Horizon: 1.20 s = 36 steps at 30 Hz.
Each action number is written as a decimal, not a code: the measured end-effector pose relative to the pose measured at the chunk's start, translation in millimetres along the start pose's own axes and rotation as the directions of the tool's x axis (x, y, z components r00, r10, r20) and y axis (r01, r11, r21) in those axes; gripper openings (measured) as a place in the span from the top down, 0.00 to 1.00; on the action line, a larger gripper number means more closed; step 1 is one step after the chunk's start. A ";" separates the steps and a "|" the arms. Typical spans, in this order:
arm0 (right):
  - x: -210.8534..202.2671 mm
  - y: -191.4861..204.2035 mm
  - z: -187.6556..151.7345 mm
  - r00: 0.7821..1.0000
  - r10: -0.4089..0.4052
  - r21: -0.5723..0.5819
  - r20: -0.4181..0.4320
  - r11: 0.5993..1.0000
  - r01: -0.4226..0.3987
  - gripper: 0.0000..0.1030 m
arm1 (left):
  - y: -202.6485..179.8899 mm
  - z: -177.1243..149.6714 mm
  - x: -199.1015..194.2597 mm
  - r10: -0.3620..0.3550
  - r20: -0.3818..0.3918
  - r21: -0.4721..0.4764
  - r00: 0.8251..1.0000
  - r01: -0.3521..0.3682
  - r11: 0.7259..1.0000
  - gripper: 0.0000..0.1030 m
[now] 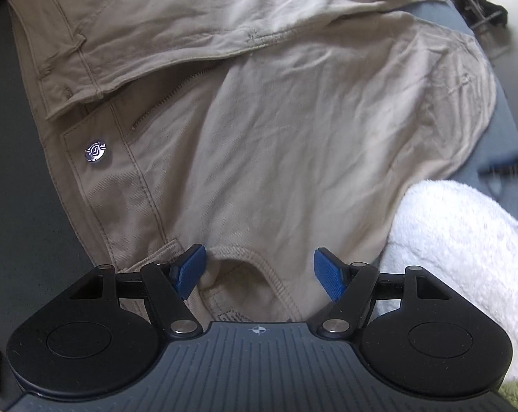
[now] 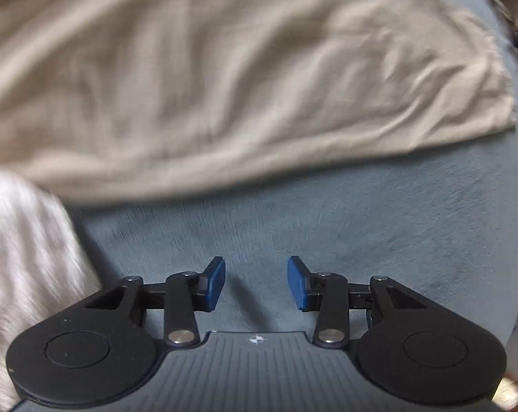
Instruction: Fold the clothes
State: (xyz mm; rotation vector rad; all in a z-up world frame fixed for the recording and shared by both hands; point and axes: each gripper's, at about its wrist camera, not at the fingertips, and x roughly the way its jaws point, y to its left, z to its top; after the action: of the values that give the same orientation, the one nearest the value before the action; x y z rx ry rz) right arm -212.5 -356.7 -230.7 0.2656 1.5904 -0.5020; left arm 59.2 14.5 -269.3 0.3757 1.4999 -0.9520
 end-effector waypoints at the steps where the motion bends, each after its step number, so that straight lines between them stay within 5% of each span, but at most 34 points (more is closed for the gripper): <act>1: -11.6 11.2 14.5 0.998 0.019 0.001 0.055 1.000 -0.019 0.58 | -8.4 0.1 5.6 -0.012 -0.005 0.003 1.000 0.012 1.000 0.32; 5: -34.1 80.5 77.5 0.962 0.145 -0.098 0.231 0.987 -0.125 0.57 | -12.8 -3.7 17.0 -0.050 -0.029 0.006 0.998 0.050 0.999 0.32; 8: -16.7 124.9 93.8 0.967 0.151 -0.197 0.207 0.974 -0.110 0.56 | -15.6 -9.0 22.8 -0.069 -0.054 0.027 0.996 0.071 0.997 0.32; 11: 2.1 119.4 65.9 0.984 0.122 -0.231 0.132 0.969 -0.089 0.50 | -19.5 -17.3 25.7 -0.072 -0.093 0.048 0.993 0.077 0.996 0.32; 13: 7.8 84.5 42.5 0.995 0.099 -0.100 0.011 0.990 -0.097 0.43 | -23.1 -19.0 23.7 -0.061 -0.117 0.050 0.991 0.068 0.996 0.32; 15: 18.4 48.4 15.1 0.985 0.018 0.014 -0.169 1.000 -0.016 0.44 | -28.9 -14.2 17.1 -0.053 -0.144 0.049 0.988 0.060 0.997 0.32; 17: 9.3 21.9 -1.7 0.976 -0.024 0.069 -0.216 0.997 0.040 0.45 | -38.7 -4.3 12.7 -0.043 -0.156 0.073 0.987 0.054 0.996 0.32; 20: -19.6 -1.1 1.2 0.992 -0.012 0.129 -0.129 0.991 0.029 0.45 | -56.2 12.3 9.2 -0.025 -0.167 0.118 0.986 0.045 0.992 0.32; 23: -38.5 3.9 30.0 0.999 0.018 0.045 0.027 0.999 -0.019 0.45 | -75.8 30.5 19.8 0.010 -0.177 0.140 0.984 0.015 0.990 0.32; 28: -20.0 41.0 82.6 0.970 0.086 -0.168 0.229 0.985 -0.047 0.45 | -85.3 47.8 22.5 0.120 -0.175 -0.006 0.977 -0.123 0.992 0.32; 31: 11.6 39.5 86.5 0.967 0.120 -0.287 0.224 0.956 -0.052 0.44 | -92.9 53.1 6.3 0.179 -0.150 -0.228 0.972 -0.210 0.951 0.32; 36: 38.4 -11.7 31.4 0.982 0.157 -0.453 0.107 0.887 -0.092 0.42 | -121.5 54.0 -41.7 0.277 -0.006 -0.539 0.961 -0.237 0.808 0.32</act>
State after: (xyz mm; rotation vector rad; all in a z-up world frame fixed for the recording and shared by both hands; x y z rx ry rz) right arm -193.6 -386.6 -267.4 -0.0192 1.4916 -0.0427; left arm 15.4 -86.6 -183.9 0.1255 1.5296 -0.2973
